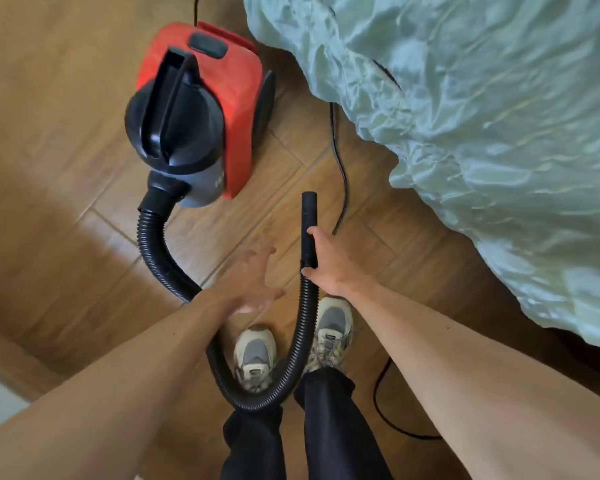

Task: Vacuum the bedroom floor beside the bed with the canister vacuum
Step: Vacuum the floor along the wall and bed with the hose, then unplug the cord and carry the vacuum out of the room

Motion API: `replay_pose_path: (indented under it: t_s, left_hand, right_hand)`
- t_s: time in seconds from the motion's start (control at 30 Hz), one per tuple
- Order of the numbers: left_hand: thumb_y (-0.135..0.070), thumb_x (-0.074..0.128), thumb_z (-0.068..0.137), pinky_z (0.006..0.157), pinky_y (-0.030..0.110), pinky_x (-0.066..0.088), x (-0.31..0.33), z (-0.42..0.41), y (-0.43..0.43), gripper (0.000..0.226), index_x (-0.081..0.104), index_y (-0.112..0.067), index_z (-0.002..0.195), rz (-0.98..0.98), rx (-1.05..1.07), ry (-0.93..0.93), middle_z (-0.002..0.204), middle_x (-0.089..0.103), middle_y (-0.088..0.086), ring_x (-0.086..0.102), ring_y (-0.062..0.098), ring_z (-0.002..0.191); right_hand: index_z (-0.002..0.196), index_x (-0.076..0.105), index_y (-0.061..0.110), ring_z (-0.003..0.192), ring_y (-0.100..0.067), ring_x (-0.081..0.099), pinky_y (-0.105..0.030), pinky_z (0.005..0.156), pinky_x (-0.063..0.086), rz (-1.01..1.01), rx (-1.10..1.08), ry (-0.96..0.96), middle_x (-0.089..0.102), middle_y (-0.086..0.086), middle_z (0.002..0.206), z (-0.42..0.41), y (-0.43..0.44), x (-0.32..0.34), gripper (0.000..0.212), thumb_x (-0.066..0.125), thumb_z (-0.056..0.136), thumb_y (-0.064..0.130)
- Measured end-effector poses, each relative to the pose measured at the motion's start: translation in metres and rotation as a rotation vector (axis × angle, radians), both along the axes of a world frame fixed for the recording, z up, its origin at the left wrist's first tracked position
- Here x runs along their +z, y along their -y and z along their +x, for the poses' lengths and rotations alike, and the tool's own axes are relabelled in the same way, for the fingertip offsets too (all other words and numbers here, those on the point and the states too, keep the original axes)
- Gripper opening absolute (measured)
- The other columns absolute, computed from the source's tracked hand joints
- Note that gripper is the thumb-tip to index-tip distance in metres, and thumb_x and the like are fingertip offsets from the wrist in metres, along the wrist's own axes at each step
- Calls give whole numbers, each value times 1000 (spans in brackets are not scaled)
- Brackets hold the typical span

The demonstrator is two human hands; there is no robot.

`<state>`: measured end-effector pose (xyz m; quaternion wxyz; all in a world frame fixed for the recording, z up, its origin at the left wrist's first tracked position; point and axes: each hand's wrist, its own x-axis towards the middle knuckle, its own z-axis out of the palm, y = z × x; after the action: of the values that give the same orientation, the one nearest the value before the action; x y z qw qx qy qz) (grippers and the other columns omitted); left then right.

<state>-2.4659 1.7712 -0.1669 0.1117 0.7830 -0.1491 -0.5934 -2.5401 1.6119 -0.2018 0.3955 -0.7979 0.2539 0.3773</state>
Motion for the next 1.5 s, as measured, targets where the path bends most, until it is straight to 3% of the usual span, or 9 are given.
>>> replay_pose_path:
  t_s: [0.1, 0.17, 0.4, 0.63, 0.77, 0.93, 1.13, 1.37, 1.5]
  left_hand:
    - [-40, 70, 88, 106, 39, 40, 40, 26, 8, 93, 11, -21, 157, 10, -38, 68, 156, 26, 13, 43, 30, 134]
    - [-43, 70, 87, 106, 39, 40, 67, 40, 12, 94, 11, -18, 155, 32, -63, 107, 156, 26, 13, 41, 31, 136]
    - [-48, 74, 81, 100, 48, 48, 169, 94, 23, 99, 12, -19, 152, 40, -233, 284, 142, 35, 13, 49, 36, 125]
    - [-46, 74, 81, 89, 42, 50, 289, 150, 41, 93, 17, -18, 150, -35, -330, 483, 141, 37, 13, 51, 35, 123]
    - [-45, 77, 79, 98, 46, 50, 368, 171, 49, 97, 17, -20, 152, -82, -457, 595, 146, 34, 14, 49, 36, 127]
    - [-46, 70, 84, 91, 42, 51, 487, 202, 72, 95, 12, -16, 152, -94, -636, 821, 143, 33, 13, 49, 33, 124]
    - [-47, 68, 86, 94, 43, 52, 625, 197, 118, 99, 5, -15, 156, -197, -708, 1002, 147, 30, 15, 49, 33, 126]
    - [-52, 66, 86, 100, 44, 49, 751, 124, 200, 102, 2, -15, 156, -393, -819, 1079, 148, 29, 16, 48, 33, 129]
    - [-49, 67, 87, 94, 42, 50, 799, 53, 248, 100, 3, -16, 156, -574, -899, 1099, 140, 37, 14, 52, 32, 122]
  right_hand:
    - [144, 29, 14, 102, -30, 61, -41, 84, 55, -87, 184, 8, 51, -13, 126, 24, 14, 43, 71, 73, 88, 22]
    - [145, 28, 14, 105, -28, 61, -36, 81, 54, -134, 268, 39, 51, -11, 130, 38, 23, 75, 72, 72, 89, 28]
    - [151, 19, 20, 116, -29, 55, -43, 93, 51, -240, 370, 146, 45, -10, 134, 91, 47, 196, 84, 72, 87, 35]
    - [151, 17, 20, 112, -31, 55, -42, 82, 52, -395, 386, 233, 44, -11, 131, 124, 56, 320, 84, 69, 87, 39]
    - [152, 16, 22, 116, -30, 51, -41, 84, 50, -483, 360, 274, 43, -10, 131, 119, 67, 400, 83, 66, 88, 42]
    - [154, 12, 22, 117, -28, 51, -38, 84, 46, -593, 310, 316, 42, -8, 131, 96, 95, 510, 86, 64, 90, 45]
    - [155, 9, 24, 126, -31, 44, -39, 82, 43, -771, 186, 349, 37, -9, 141, 50, 137, 651, 86, 62, 91, 47]
    - [155, 9, 24, 130, -32, 42, -44, 93, 46, -966, -7, 362, 34, -10, 147, -47, 192, 799, 89, 64, 90, 47]
    - [154, 12, 24, 126, -33, 46, -47, 91, 48, -1047, -105, 358, 37, -11, 143, -124, 208, 858, 87, 67, 88, 44]
